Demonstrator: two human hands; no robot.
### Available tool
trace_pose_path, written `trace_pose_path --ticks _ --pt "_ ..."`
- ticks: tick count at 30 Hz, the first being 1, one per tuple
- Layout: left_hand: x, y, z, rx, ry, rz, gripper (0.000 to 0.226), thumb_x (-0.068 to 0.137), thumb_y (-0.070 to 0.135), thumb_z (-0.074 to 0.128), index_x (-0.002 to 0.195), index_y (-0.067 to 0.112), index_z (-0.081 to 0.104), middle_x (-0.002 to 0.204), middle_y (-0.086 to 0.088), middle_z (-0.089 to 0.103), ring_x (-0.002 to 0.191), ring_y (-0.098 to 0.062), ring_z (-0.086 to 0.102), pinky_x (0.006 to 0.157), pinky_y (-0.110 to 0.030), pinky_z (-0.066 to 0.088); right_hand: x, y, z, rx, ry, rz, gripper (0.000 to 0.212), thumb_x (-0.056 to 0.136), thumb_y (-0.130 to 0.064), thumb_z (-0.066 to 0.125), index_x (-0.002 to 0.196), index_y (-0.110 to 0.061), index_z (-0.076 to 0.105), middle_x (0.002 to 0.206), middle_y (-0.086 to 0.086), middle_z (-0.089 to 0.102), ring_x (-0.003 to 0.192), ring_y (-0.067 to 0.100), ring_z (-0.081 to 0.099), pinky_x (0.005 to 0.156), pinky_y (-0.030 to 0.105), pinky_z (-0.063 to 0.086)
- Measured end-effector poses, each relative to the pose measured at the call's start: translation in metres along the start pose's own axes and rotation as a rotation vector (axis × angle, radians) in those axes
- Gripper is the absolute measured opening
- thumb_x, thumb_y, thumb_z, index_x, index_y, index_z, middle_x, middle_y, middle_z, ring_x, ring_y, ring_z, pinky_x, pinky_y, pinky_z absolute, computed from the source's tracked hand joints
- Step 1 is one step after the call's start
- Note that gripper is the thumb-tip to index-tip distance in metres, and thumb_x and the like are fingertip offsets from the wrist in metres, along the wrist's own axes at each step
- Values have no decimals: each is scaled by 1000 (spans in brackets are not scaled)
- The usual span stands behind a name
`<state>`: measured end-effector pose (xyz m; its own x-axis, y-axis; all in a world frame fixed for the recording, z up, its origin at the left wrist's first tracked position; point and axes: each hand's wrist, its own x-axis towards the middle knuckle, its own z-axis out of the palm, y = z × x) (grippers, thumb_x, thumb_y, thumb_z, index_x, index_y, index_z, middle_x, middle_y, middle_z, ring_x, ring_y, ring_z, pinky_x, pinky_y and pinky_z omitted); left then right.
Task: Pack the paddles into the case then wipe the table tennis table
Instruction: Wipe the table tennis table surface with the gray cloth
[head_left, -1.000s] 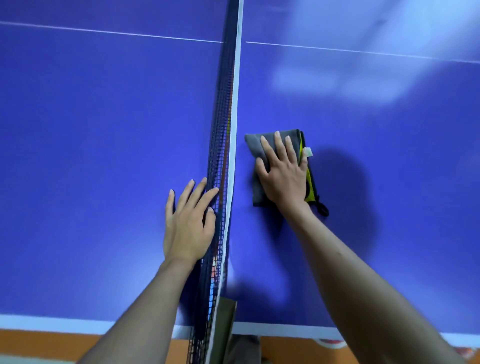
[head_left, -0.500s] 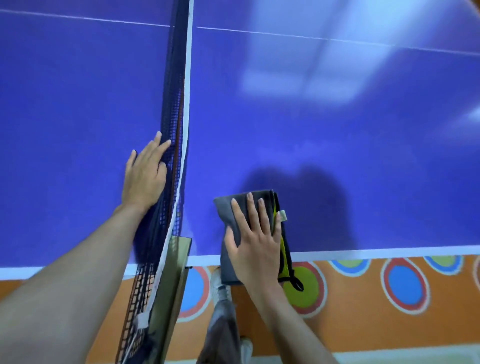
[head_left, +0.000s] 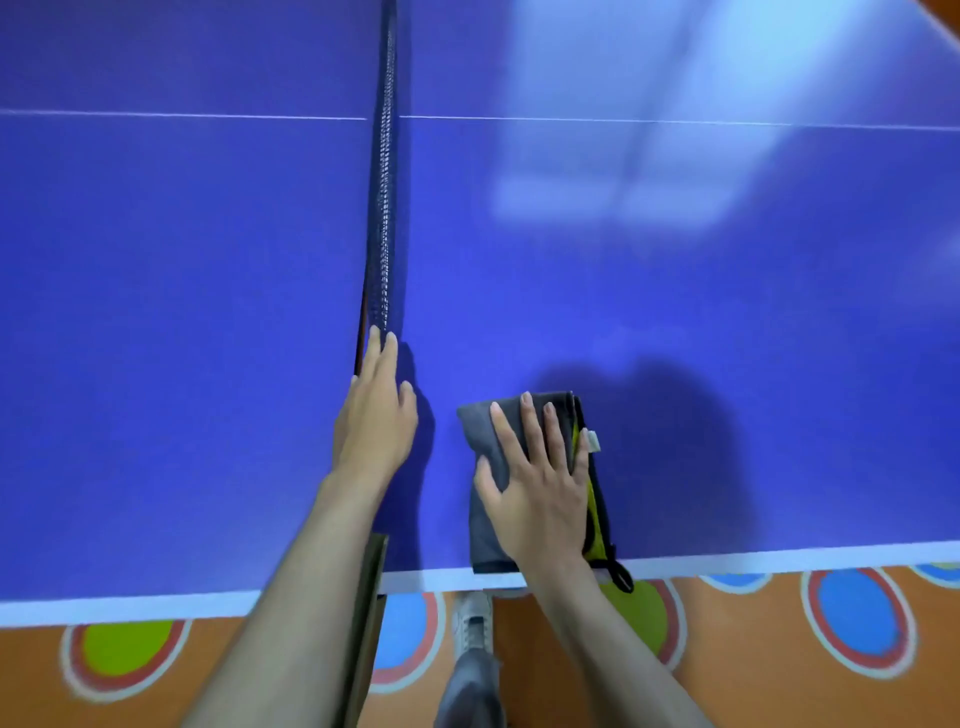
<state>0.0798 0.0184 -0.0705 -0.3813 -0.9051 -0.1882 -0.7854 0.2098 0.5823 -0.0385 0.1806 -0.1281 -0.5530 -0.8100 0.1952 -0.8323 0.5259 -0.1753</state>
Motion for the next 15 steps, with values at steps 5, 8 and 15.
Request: trace_pose_path --ticks 5,8,15 --pt "-6 5 8 21 110 19 61 109 26 40 165 29 17 171 22 -3 149 -24 38 105 -51 50 72 2 17 6 58 22 59 98 -53 47 155 -40 43 166 -4 35 156 21 28 125 56 18" --pt "-5 -4 6 20 156 40 60 107 18 47 163 27 28 171 18 11 147 -18 41 110 -50 47 116 3 28 9 52 35 60 96 -52 47 155 -41 43 167 -5 34 155 21 29 126 56 16" --pt "11 -21 6 79 164 23 55 107 20 47 161 24 36 169 16 16 150 2 17 123 -46 34 215 8 44 31 -19 52 63 95 -55 38 157 -45 35 170 -7 25 158 18 19 127 56 7"
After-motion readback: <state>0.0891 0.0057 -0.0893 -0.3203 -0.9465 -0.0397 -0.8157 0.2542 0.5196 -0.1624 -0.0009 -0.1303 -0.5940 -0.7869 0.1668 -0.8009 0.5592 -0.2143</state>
